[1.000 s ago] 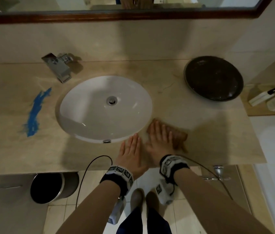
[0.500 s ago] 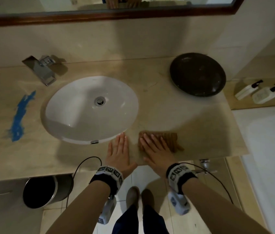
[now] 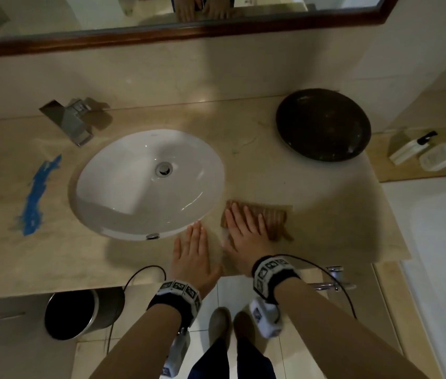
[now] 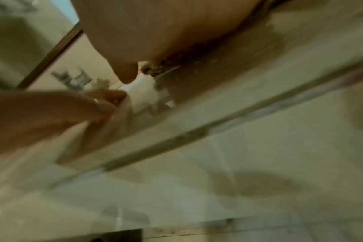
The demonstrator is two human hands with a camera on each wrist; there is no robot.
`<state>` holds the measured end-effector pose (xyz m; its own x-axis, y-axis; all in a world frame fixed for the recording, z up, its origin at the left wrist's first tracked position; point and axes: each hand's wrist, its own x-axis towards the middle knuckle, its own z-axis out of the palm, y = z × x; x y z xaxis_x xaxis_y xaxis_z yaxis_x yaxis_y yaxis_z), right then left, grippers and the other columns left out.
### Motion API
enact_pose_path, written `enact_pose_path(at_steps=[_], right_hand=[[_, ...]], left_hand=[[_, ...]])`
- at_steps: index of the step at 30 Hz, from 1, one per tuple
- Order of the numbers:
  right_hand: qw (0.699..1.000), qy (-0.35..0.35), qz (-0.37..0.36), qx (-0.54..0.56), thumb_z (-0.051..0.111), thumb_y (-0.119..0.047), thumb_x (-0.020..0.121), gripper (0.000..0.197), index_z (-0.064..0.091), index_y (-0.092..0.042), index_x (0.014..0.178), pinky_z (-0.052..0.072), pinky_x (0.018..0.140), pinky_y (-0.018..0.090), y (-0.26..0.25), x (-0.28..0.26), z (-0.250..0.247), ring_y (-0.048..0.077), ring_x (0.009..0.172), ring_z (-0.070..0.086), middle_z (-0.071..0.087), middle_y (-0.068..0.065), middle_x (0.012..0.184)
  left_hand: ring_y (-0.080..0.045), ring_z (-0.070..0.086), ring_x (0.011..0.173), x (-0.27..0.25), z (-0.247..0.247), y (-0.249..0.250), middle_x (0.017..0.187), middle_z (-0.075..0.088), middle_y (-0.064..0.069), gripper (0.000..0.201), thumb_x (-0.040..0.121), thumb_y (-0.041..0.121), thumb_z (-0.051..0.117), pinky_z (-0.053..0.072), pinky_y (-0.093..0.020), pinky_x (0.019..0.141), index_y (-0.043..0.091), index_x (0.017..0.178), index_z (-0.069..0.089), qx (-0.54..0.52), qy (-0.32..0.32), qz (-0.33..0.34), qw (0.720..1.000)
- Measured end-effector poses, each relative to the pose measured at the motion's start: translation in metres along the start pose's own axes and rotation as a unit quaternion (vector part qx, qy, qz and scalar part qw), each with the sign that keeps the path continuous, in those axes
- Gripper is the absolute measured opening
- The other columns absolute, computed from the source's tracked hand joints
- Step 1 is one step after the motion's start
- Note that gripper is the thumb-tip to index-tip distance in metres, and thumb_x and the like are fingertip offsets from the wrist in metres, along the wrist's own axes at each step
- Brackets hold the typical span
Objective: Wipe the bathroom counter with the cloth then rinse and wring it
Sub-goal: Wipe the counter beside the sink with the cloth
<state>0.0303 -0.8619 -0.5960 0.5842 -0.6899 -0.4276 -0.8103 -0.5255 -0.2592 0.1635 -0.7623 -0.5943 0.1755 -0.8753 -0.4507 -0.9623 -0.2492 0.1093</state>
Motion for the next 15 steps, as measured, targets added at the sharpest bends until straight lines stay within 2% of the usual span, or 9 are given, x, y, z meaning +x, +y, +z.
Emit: enact_pose_path(at_steps=[2,3,4,7,10,12,15], right_hand=[[0.997,0.001,-0.067,-0.045,0.021,-0.045,0.099,0.066,-0.017,-0.026,0.15,-0.013,0.114,0.042,0.029,-0.003,-0.003,0.02,0.147,-0.013,-0.028,-0.009,0.153],[0.997,0.006,-0.063,-0.048,0.024,-0.041,0.1,0.066,-0.016,-0.028,0.15,-0.01,0.115,0.043,0.049,-0.001,-0.008,0.019,0.147,-0.012,-0.025,-0.009,0.156],[0.999,0.01,-0.034,-0.034,0.026,-0.038,0.1,0.066,-0.015,-0.028,0.15,-0.008,0.116,0.046,0.07,0.001,-0.015,0.02,0.147,-0.011,-0.02,-0.006,0.158],[0.989,0.052,0.132,0.043,0.024,-0.039,0.101,0.063,-0.011,-0.025,0.152,-0.007,0.118,0.049,0.111,0.007,-0.032,0.022,0.148,-0.009,-0.014,-0.002,0.161],[0.971,0.076,0.22,0.062,0.025,-0.048,0.098,0.07,-0.009,-0.02,0.152,-0.01,0.116,0.05,0.082,0.017,-0.024,0.026,0.147,-0.012,-0.015,0.002,0.16],[0.978,0.056,0.188,0.068,0.023,-0.051,0.098,0.072,-0.014,-0.02,0.151,-0.014,0.114,0.049,0.053,0.019,-0.015,0.027,0.146,-0.016,-0.021,0.002,0.159],[0.999,0.005,0.031,-0.009,0.018,-0.049,0.099,0.066,-0.017,-0.026,0.15,-0.013,0.114,0.044,0.054,0.007,-0.012,0.02,0.146,-0.017,-0.025,-0.006,0.157]], left_hand=[[-0.026,-0.016,0.146,-0.001,-0.002,0.007,0.158,-0.018,-0.013,0.085,0.091,0.057,0.02,-0.012,-0.042,0.117,0.005,0.151,-0.009,0.001,0.007,-0.019,1.0],[-0.027,-0.015,0.146,-0.001,-0.004,0.011,0.158,-0.018,-0.014,0.084,0.092,0.056,0.023,-0.011,-0.042,0.117,0.004,0.151,-0.008,0.008,0.013,-0.022,1.0],[-0.028,-0.014,0.147,-0.001,-0.007,0.015,0.158,-0.017,-0.016,0.083,0.093,0.054,0.025,-0.01,-0.043,0.118,0.004,0.151,-0.006,0.013,0.022,-0.018,1.0],[-0.028,-0.01,0.147,0.004,-0.013,0.028,0.159,-0.014,-0.015,0.076,0.095,0.047,0.026,-0.005,-0.044,0.119,0.005,0.152,-0.001,0.01,0.047,0.047,0.998],[-0.025,-0.008,0.148,0.022,-0.016,0.044,0.16,-0.012,-0.009,0.071,0.096,0.044,0.024,-0.004,-0.043,0.119,0.01,0.153,-0.001,0.025,0.036,0.118,0.992],[-0.021,-0.01,0.148,0.033,-0.015,0.053,0.16,-0.011,-0.007,0.07,0.097,0.044,0.023,-0.004,-0.041,0.12,0.012,0.153,-0.002,0.016,0.014,0.123,0.992],[-0.018,-0.016,0.146,0.032,-0.012,0.059,0.158,-0.019,-0.002,0.073,0.095,0.049,0.023,-0.001,-0.041,0.12,0.015,0.152,-0.008,-0.004,-0.007,0.115,0.993]])
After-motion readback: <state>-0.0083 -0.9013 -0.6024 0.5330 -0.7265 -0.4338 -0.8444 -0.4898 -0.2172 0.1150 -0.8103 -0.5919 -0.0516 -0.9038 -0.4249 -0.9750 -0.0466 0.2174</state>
